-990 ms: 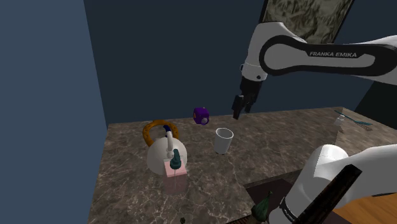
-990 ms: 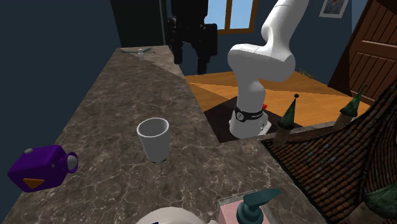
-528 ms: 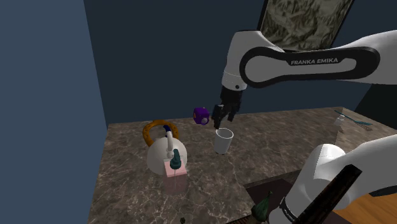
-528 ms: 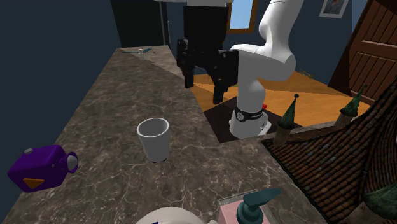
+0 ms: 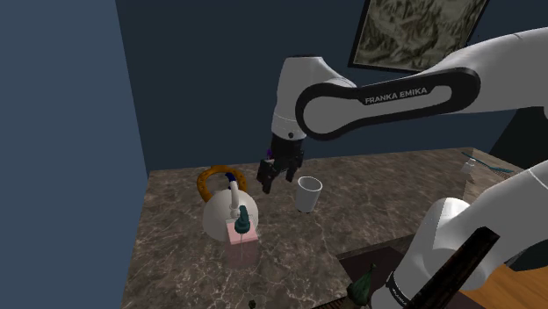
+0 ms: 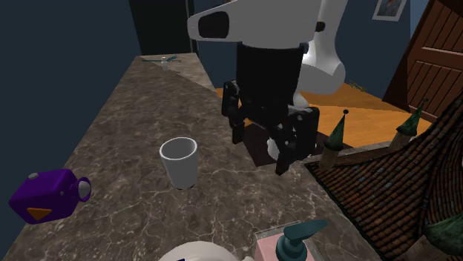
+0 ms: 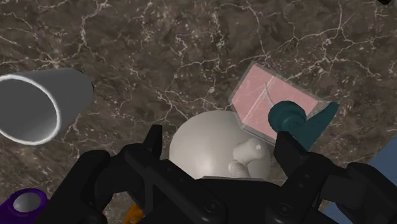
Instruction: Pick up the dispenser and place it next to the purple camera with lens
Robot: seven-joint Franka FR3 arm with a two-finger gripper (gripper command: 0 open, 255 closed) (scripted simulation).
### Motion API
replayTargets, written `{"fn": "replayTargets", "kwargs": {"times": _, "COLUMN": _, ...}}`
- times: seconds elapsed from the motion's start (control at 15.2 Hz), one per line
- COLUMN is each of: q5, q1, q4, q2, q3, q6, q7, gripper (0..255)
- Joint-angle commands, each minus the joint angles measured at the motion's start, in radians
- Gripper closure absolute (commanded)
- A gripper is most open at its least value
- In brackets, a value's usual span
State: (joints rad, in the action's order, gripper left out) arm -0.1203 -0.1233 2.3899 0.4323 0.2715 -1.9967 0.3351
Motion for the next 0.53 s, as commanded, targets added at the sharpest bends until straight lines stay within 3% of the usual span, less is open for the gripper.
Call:
{"fn": "replayTargets", "kwargs": {"times": 0.0, "q5": -0.006, "q1": -0.011, "q4": -0.029, "q2": -0.057, "q3": 0.039, "q6": -0.033, "q7": 0.051, "gripper": 0}}
{"fn": "replayTargets", "kwargs": {"times": 0.46, "q5": 0.028, "q1": -0.031, "q4": -0.14, "q2": -0.253, "q3": 0.134, "q6": -0.124, "q7": 0.193, "gripper": 0}}
